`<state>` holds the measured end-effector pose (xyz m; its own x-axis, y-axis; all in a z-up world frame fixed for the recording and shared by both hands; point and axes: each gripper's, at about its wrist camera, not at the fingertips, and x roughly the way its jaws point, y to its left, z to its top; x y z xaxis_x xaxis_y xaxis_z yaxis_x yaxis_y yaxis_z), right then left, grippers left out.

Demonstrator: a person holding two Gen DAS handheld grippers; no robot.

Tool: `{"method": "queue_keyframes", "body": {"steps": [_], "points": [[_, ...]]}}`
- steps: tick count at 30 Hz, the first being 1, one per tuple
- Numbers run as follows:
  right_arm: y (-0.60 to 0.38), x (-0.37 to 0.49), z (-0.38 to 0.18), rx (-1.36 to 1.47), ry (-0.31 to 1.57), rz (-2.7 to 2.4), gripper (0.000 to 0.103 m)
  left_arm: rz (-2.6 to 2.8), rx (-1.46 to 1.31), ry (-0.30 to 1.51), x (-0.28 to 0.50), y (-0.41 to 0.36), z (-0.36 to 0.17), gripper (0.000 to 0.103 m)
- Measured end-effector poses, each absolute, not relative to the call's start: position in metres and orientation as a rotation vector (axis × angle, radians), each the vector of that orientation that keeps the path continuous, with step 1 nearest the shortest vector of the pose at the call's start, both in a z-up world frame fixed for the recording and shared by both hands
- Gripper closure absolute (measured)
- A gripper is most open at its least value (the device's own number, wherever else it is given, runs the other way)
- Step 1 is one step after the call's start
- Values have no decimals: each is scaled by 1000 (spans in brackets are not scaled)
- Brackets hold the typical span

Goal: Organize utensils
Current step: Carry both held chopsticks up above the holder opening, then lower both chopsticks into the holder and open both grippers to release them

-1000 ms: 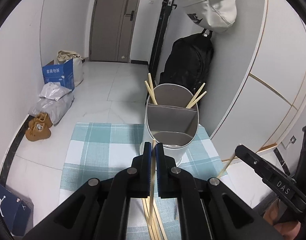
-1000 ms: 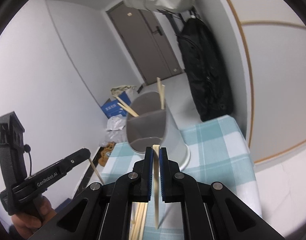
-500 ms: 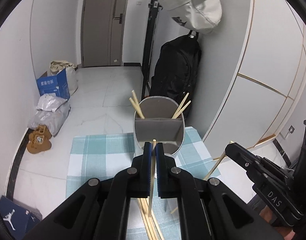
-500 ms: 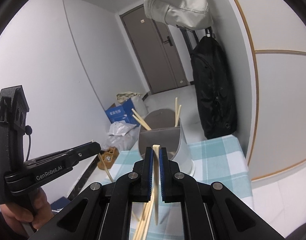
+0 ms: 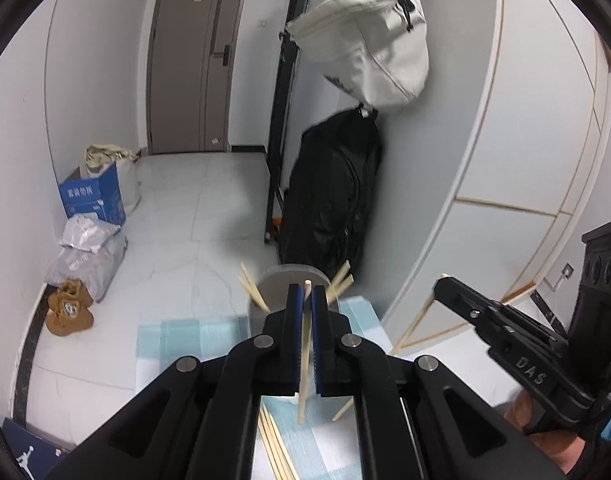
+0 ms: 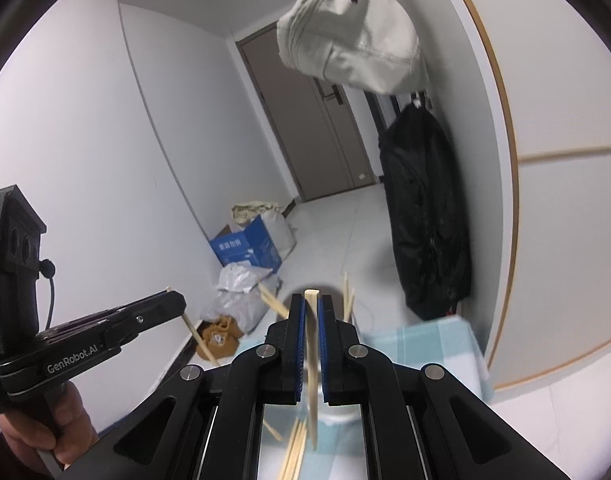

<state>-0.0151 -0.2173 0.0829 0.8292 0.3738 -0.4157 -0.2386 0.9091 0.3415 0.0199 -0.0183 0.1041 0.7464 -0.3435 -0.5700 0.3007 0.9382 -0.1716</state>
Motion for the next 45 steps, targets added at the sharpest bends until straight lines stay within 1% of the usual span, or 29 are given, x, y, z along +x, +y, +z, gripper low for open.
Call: {"method": "queue_keyframes", "body": {"steps": [13,19,23,33,39,45], "points": [[-224,33,152,270,395,351,98,-338,-72,578,64,-20,150,103],[-226,69,168,273,375,341,98,-335,-73,573,92,-23,152,103],[-222,92,162,262,388,339,98,-339,-92,586,111,-23,142,103],[-217,132,117,253,484,329,98,-356,-138,664,140,-23,96,103],[-211,134,100,221,511,343,98,-381,-129,705,145,-28,82,103],[-206,128,91,180,516,349,98,-401,-75,706,138,-36,79,103]]}}
